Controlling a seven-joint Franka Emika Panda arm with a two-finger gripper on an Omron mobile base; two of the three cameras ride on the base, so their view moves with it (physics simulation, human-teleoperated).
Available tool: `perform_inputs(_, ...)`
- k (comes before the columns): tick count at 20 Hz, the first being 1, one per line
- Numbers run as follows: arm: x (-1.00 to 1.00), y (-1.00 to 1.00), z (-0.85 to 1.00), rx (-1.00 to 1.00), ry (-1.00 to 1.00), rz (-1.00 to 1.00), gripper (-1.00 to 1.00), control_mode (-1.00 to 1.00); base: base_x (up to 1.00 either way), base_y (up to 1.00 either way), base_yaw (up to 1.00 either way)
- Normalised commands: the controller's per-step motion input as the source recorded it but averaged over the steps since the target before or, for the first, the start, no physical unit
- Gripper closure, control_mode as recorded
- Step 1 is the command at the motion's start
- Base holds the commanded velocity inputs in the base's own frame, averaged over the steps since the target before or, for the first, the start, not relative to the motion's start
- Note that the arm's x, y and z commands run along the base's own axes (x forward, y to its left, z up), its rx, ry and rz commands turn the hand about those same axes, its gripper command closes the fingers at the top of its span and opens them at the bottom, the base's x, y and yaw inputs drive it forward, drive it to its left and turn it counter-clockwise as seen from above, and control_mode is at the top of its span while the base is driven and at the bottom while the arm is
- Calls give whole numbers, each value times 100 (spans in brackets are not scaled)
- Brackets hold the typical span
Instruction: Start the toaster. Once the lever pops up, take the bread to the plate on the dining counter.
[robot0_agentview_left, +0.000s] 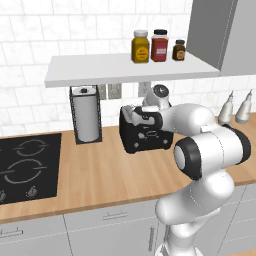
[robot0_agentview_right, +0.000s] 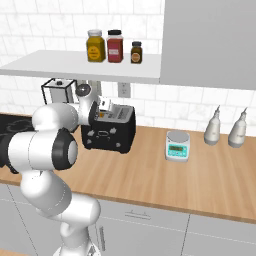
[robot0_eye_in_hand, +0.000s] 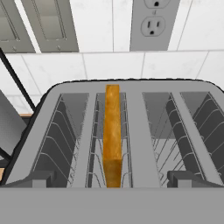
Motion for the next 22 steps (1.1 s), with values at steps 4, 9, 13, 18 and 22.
perform_inputs(4, 0, 0, 0, 0, 0, 0, -100, -100, 0, 0, 0)
perform_inputs(9, 0, 0, 0, 0, 0, 0, -100, -100, 0, 0, 0)
perform_inputs(13, 0, 0, 0, 0, 0, 0, -100, -100, 0, 0, 0)
perform_inputs(18, 0, 0, 0, 0, 0, 0, -100, -100, 0, 0, 0)
perform_inputs(22, 0, 0, 0, 0, 0, 0, -100, -100, 0, 0, 0)
